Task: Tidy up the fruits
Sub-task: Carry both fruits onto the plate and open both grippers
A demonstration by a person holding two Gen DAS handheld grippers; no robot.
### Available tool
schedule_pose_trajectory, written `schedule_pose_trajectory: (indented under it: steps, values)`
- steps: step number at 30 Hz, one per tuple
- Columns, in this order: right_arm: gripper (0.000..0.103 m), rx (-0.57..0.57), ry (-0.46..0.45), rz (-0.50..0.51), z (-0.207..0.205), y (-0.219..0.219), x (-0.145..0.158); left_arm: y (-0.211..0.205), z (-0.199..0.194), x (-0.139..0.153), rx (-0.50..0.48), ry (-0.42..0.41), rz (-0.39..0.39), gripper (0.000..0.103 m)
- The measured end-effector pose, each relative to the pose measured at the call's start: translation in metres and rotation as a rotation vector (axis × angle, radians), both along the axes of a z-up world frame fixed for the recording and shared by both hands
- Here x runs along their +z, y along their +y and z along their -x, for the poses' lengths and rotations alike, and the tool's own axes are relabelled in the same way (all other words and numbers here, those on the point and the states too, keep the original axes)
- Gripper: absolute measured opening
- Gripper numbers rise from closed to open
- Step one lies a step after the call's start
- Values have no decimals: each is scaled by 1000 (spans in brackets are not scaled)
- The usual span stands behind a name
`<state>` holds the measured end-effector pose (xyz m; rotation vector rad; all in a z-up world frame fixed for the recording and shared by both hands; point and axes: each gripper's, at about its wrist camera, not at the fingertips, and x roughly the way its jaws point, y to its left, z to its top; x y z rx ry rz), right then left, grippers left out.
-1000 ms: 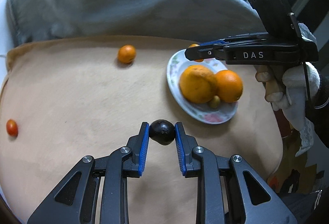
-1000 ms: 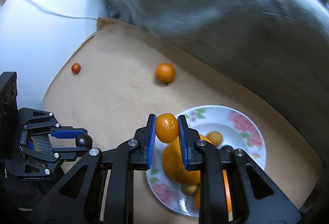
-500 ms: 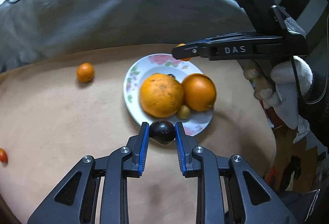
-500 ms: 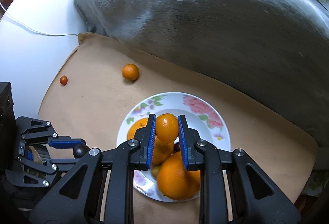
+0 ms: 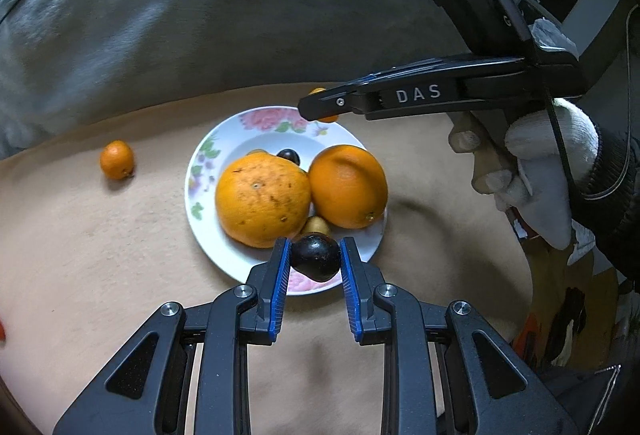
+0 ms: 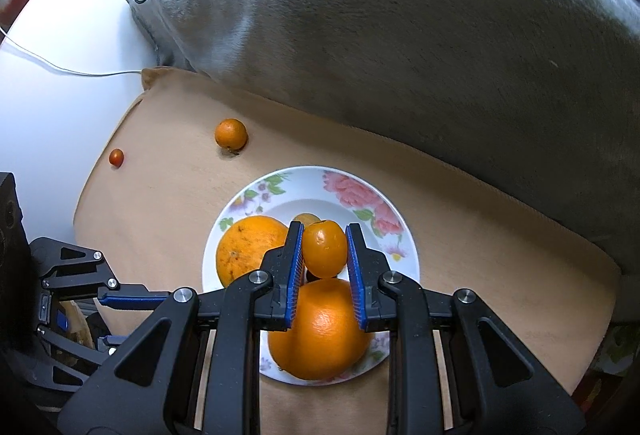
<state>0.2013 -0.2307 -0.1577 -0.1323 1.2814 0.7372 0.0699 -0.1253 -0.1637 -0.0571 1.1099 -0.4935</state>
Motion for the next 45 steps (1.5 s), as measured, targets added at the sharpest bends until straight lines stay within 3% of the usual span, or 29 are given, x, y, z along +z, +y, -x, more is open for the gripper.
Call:
schedule_pose_trajectory:
  steps: [32, 33, 37, 42, 45]
  values:
    - [23, 17, 19, -26, -7, -4, -8, -12, -7, -6, -3, -3, -18, 25]
    - [24, 17, 18, -25, -7, -4, -7, -12, -7, -5, -3, -3, -18, 25]
    - [49, 12, 1, -30, -7, -4, -5, -12, -7, -3, -2, -8, -17, 32]
    - [50, 4, -2, -32, -9, -5, -3, -13, -7, -2, -3, -15, -22, 35]
    - [60, -4, -6, -35, -10, -6, -2, -12, -6, 0, 1, -29, -23, 51]
